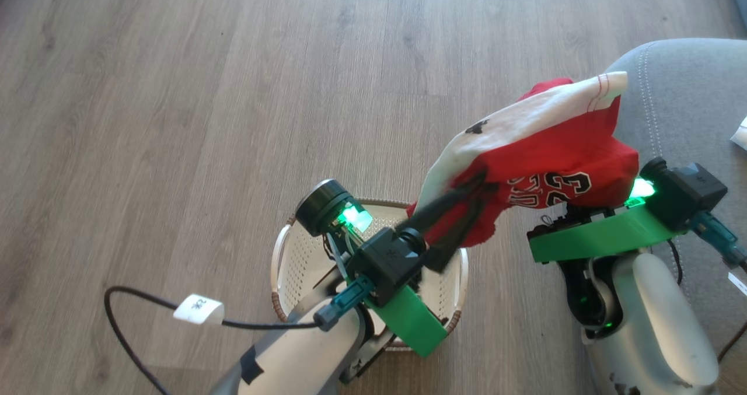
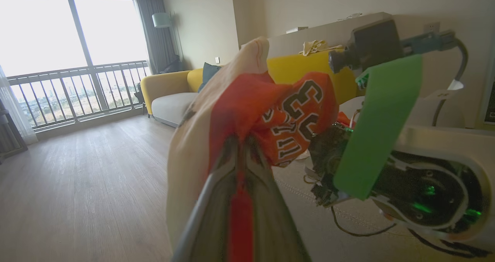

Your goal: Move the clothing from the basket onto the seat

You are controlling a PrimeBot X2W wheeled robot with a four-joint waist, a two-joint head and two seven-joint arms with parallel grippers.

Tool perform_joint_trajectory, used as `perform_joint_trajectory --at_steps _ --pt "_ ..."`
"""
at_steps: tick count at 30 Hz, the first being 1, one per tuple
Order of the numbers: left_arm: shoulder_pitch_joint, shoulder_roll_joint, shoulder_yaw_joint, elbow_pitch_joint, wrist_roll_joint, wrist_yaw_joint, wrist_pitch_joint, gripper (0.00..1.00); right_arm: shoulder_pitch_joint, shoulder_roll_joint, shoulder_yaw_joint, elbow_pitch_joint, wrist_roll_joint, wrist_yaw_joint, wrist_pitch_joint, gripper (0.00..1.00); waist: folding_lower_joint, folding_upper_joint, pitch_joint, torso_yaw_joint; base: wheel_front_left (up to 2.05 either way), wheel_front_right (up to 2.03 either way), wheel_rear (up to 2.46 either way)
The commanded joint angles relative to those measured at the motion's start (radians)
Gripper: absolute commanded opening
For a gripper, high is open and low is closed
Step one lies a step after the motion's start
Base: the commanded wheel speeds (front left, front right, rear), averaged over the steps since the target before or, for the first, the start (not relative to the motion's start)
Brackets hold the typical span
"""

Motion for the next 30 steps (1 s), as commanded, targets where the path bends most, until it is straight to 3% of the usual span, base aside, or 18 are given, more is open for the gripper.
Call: perform_joint_trajectory --at_steps 1,13,30 --pt "-0.036 0.003 0.035 -0.029 0.009 -0.001 -0.005 1.00 -0.045 0.002 0.015 -0.032 0.003 0.000 -0.002 0.00 0.0000 -0.0001 0.001 0.001 0.00 0.00 0.00" --pt "-0.007 0.003 0.044 0.022 0.021 -0.012 -0.005 1.00 -0.054 -0.034 -0.045 -0.043 -0.037 0.000 -0.002 0.00 0.0000 -0.0001 -0.001 0.013 0.00 0.00 0.00" --pt "0.082 0.003 0.098 0.086 0.068 -0.066 -0.005 1.00 -0.080 -0.081 -0.189 -0.081 -0.049 0.000 -0.002 0.00 0.0000 -0.0001 0.006 0.008 0.00 0.00 0.00"
